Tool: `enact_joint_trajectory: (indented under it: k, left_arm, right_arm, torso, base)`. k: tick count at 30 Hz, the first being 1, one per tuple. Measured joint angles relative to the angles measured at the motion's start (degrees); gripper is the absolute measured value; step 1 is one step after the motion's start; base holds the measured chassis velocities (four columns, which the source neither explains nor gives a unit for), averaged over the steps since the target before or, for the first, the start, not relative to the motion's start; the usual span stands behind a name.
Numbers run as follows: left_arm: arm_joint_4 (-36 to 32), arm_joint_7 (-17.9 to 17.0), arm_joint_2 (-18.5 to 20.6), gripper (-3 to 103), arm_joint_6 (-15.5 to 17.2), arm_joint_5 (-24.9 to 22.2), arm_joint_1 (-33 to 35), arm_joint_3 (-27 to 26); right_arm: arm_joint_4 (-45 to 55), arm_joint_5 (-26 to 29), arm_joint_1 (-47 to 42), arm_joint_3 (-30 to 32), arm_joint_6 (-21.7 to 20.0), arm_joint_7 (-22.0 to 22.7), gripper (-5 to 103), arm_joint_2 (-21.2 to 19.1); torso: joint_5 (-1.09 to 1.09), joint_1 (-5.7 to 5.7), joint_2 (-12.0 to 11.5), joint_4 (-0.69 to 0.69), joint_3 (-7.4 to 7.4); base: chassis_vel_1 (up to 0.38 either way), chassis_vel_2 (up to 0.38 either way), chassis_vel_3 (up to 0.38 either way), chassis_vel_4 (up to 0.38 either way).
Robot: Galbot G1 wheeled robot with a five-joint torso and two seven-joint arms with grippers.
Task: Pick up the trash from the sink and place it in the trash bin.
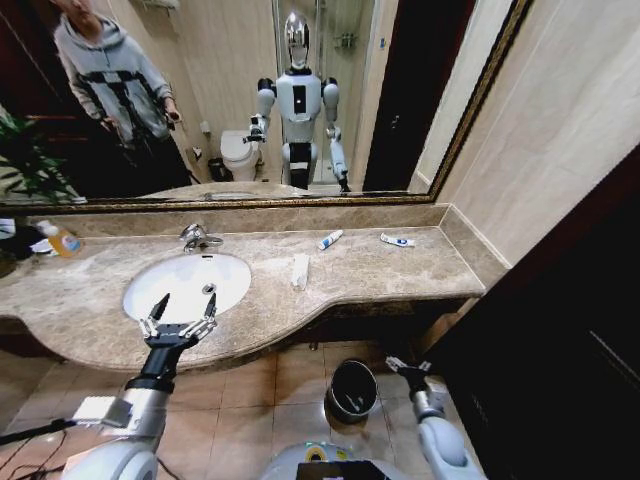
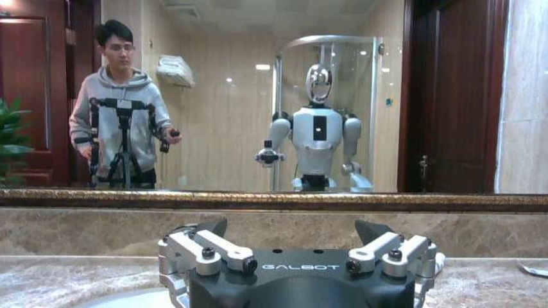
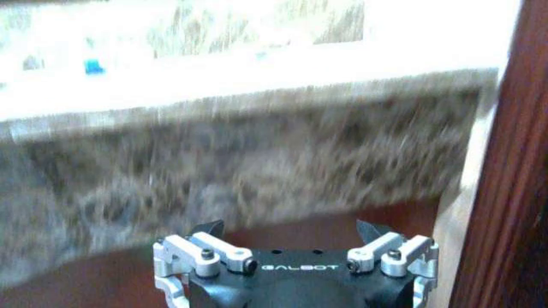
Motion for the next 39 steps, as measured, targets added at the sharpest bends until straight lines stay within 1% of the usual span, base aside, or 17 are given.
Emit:
enact_joint_trajectory:
  k: [2, 11, 16, 17, 19, 20, 23, 24, 25, 26, 27, 29, 32, 35, 36, 38, 39]
  left_arm:
    - [0.00, 0.00, 0.00, 100, 0.00, 0.00, 0.00, 0.00]
    - [0.00, 0.00, 0.00, 100, 0.00, 0.00, 0.00, 0.00]
    - [0.00, 0.00, 0.00, 100, 0.00, 0.00, 0.00, 0.00]
    - [0.00, 0.00, 0.00, 100, 0.00, 0.00, 0.00, 0.00]
    - [0.00, -0.01, 0.00, 100, 0.00, 0.00, 0.00, 0.00]
    - [0.00, -0.01, 0.00, 100, 0.00, 0.00, 0.00, 0.00]
    - [0.00, -0.01, 0.00, 100, 0.00, 0.00, 0.00, 0.00]
    - [0.00, -0.01, 0.00, 100, 0.00, 0.00, 0.00, 0.00]
    - [0.00, -0.01, 0.00, 100, 0.00, 0.00, 0.00, 0.00]
    - [0.00, 0.00, 0.00, 100, 0.00, 0.00, 0.00, 0.00]
    - [0.00, 0.00, 0.00, 100, 0.00, 0.00, 0.00, 0.00]
    - [0.00, -0.01, 0.00, 100, 0.00, 0.00, 0.00, 0.00]
    - [0.00, -0.01, 0.00, 100, 0.00, 0.00, 0.00, 0.00]
    - [0.00, 0.00, 0.01, 100, 0.00, 0.00, 0.00, 0.00]
    - [0.00, 0.00, 0.01, 100, 0.00, 0.00, 0.00, 0.00]
    - [0.00, -0.01, 0.01, 100, 0.00, 0.00, 0.00, 0.00]
    - [0.00, -0.01, 0.01, 100, 0.00, 0.00, 0.00, 0.00]
  right_arm:
    - [5.19, 0.20, -2.39, 1.92, -0.34, -0.07, 100, 0.08]
    - [14.27, 0.58, -2.69, 5.36, -1.91, -0.95, 100, 0.34]
    - [18.26, -0.53, 1.74, 4.67, -4.71, -2.03, 100, -2.14]
    - [17.84, -0.79, 4.74, 3.48, -5.81, -1.86, 100, -3.55]
    - [14.73, -1.25, 10.02, 1.17, -6.60, -2.11, 100, -6.21]
    - [14.73, -1.25, 10.02, 1.17, -6.60, -2.11, 100, -6.21]
    - [7.84, -1.80, 17.71, -1.59, -7.21, -3.04, 100, -9.03]
    - [7.84, -1.80, 17.71, -1.59, -7.21, -3.04, 100, -9.03]
    - [4.64, -1.81, 21.19, -2.27, -8.01, -3.25, 100, -9.86]
    - [1.16, -1.60, 25.04, -3.11, -9.02, -3.25, 100, -10.81]
    - [1.16, -1.60, 25.04, -3.11, -9.02, -3.25, 100, -10.81]
    - [-6.28, -1.77, 32.62, -5.60, -9.87, -3.22, 100, -12.05]
    - [-10.90, -2.82, 36.88, -7.16, -9.17, -2.83, 100, -12.12]
    - [-18.73, -5.43, 44.28, -9.79, -8.02, -2.48, 100, -11.38]
    - [-18.73, -5.43, 44.28, -9.79, -8.02, -2.48, 100, -11.38]
    - [-24.55, -6.74, 49.76, -10.87, -7.34, -2.33, 100, -10.43]
    - [-24.55, -6.74, 49.76, -10.87, -7.34, -2.33, 100, -10.43]
  torso:
    - [0.01, 0.00, 0.00, -0.01, 0.00]
    - [0.00, 0.01, 0.00, 0.00, 0.00]
    - [0.00, 0.00, 0.00, -0.01, 0.00]
    - [0.00, 0.01, 0.00, 0.00, 0.01]
    - [0.00, 0.01, 0.00, 0.01, 0.01]
    - [0.00, 0.01, 0.00, 0.01, 0.01]
    - [0.00, 0.01, 0.00, 0.01, 0.02]
    - [0.00, 0.01, 0.00, 0.01, 0.02]
    - [0.04, 0.01, -0.01, 0.01, 0.02]
    - [-0.02, 0.02, -0.01, 0.00, 0.02]
    - [-0.02, 0.02, -0.01, 0.00, 0.02]
    - [0.00, 0.02, -0.01, 0.01, 0.02]
    - [0.02, 0.02, -0.01, 0.01, 0.02]
    - [0.02, 0.02, -0.01, 0.00, 0.02]
    - [0.02, 0.02, -0.01, 0.00, 0.02]
    - [-0.02, 0.02, -0.01, 0.01, 0.01]
    - [-0.02, 0.02, -0.01, 0.01, 0.01]
  base:
    - [0.000, 0.000, 0.000, 0.000]
    - [0.000, 0.000, 0.000, 0.000]
    - [0.000, 0.000, 0.000, 0.000]
    - [0.000, 0.000, 0.000, 0.000]
    - [0.000, 0.000, 0.000, 0.000]
    - [0.000, 0.000, 0.000, 0.000]
    - [0.000, 0.000, 0.000, 0.000]
    - [0.000, 0.000, 0.000, 0.000]
    - [0.000, 0.000, 0.000, 0.000]
    - [0.000, 0.000, 0.000, 0.000]
    - [0.000, 0.000, 0.000, 0.000]
    - [0.000, 0.000, 0.000, 0.000]
    - [0.000, 0.000, 0.000, 0.000]
    - [0.000, 0.000, 0.000, 0.000]
    - [0.000, 0.000, 0.000, 0.000]
    - [0.000, 0.000, 0.000, 0.000]
    - [0.000, 0.000, 0.000, 0.000]
